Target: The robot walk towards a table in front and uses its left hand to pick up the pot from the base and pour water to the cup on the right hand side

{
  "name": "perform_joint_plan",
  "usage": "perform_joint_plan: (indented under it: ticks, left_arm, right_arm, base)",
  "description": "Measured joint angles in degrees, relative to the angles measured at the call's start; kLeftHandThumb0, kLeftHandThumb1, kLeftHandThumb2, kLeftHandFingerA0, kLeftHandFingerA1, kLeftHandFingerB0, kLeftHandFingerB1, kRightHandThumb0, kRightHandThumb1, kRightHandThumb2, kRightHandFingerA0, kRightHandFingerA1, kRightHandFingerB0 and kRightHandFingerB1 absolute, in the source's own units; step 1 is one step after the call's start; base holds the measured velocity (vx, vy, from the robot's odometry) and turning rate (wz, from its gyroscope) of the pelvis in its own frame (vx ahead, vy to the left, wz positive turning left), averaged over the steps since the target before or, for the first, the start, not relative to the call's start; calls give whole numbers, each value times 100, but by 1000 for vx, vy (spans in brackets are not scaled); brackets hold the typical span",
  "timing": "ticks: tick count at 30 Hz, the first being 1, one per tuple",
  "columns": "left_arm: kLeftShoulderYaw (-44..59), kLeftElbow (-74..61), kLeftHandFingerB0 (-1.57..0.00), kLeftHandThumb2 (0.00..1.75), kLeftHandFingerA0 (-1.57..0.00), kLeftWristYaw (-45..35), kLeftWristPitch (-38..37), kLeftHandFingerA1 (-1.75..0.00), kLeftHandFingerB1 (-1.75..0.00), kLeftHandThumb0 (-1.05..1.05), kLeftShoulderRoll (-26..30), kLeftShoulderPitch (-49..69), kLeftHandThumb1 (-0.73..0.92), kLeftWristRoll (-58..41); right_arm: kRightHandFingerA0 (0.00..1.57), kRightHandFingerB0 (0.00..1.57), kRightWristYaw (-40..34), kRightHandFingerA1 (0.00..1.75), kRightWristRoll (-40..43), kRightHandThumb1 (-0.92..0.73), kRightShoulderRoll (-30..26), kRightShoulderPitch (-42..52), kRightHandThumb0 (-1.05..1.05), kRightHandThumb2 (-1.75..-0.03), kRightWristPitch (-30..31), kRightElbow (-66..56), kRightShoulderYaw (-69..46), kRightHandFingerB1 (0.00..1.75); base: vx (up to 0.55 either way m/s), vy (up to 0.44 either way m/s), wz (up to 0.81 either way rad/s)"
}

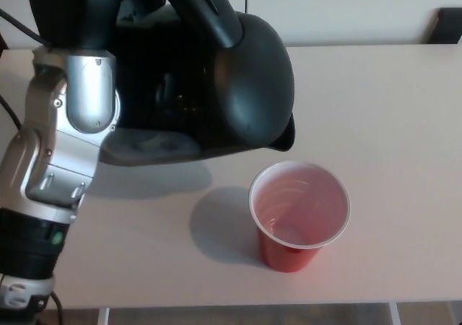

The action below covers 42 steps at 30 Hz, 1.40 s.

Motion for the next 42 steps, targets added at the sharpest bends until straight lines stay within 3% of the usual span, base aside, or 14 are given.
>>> perform_joint_plan:
  ticks: [11,19,20,23,24,26,27,31,32,33,37,39,42]
  left_arm:
    - [-83,-1,-61,56,-87,121,-550,-175,-174,-16,368,-81,58,394]
    - [-405,-249,-70,58,-94,174,-1043,-173,-164,-10,687,-77,51,827]
    - [-464,-306,-78,59,-96,175,-1096,-170,-154,-9,697,-60,49,891]
    - [-624,-475,-81,59,-98,174,-1207,-169,-151,-10,751,34,46,1129]
    - [-684,-540,-89,60,-99,175,-1236,-167,-138,-11,787,66,45,1242]
    - [-768,-596,-89,60,-99,197,-1285,-167,-138,-11,821,91,45,1424]
    - [-797,-610,-95,61,-101,211,-1304,-166,-128,-13,828,100,44,1511]
    - [-847,-650,-94,61,-101,307,-1332,-168,-128,-12,812,104,45,1753]
    - [-848,-657,-96,61,-101,317,-1332,-167,-122,-12,811,105,44,1784]
    - [-849,-666,-101,61,-103,325,-1333,-164,-107,-11,810,104,43,1813]
    - [-851,-681,-101,61,-103,375,-1391,-164,-107,-11,817,88,43,1934]
    - [-855,-679,-98,58,-100,400,-1414,-169,-131,-17,822,77,44,1986]
    - [-912,-631,-98,58,-100,547,-1427,-170,-131,-17,881,-12,44,2244]
  right_arm:
    - [45,32,-4,44,0,-59,-8,-131,-30,-57,0,73,-21,35]
    - [43,33,15,44,-5,-59,-8,-177,-30,-57,-5,128,-5,36]
    - [44,33,24,44,-4,-58,-8,-188,-30,-57,-6,150,-6,36]
    - [44,35,30,43,-4,-57,-9,-194,-31,-57,-8,167,-9,36]
    - [41,32,25,43,-5,-58,-9,-195,-29,-57,-7,166,-10,36]
    - [41,32,21,43,-5,-58,-9,-209,-29,-57,-7,169,-9,36]
    - [46,33,24,45,-4,-59,-9,-222,-29,-57,-7,173,-11,36]
    - [48,34,9,44,1,-58,-9,-238,-29,-57,7,147,-28,36]
    - [47,34,-4,45,1,-58,-9,-242,-27,-58,15,146,-29,36]
    - [47,33,-13,45,0,-59,-9,-246,-28,-58,22,145,-32,36]
    - [47,33,-40,45,1,-59,-8,-263,-28,-58,37,143,-40,36]
    - [47,33,-45,44,1,-59,-9,-265,-31,-58,37,143,-39,36]
    - [46,32,-45,44,-9,-59,-9,-266,-31,-58,34,147,-20,36]
  base:
    - [0,0,0]
    - [0,0,0]
    - [0,0,0]
    - [0,0,0]
    - [0,0,0]
    - [0,0,0]
    - [0,0,0]
    - [0,0,0]
    - [0,0,0]
    - [0,0,0]
    - [0,0,0]
    - [0,0,0]
    - [0,0,0]
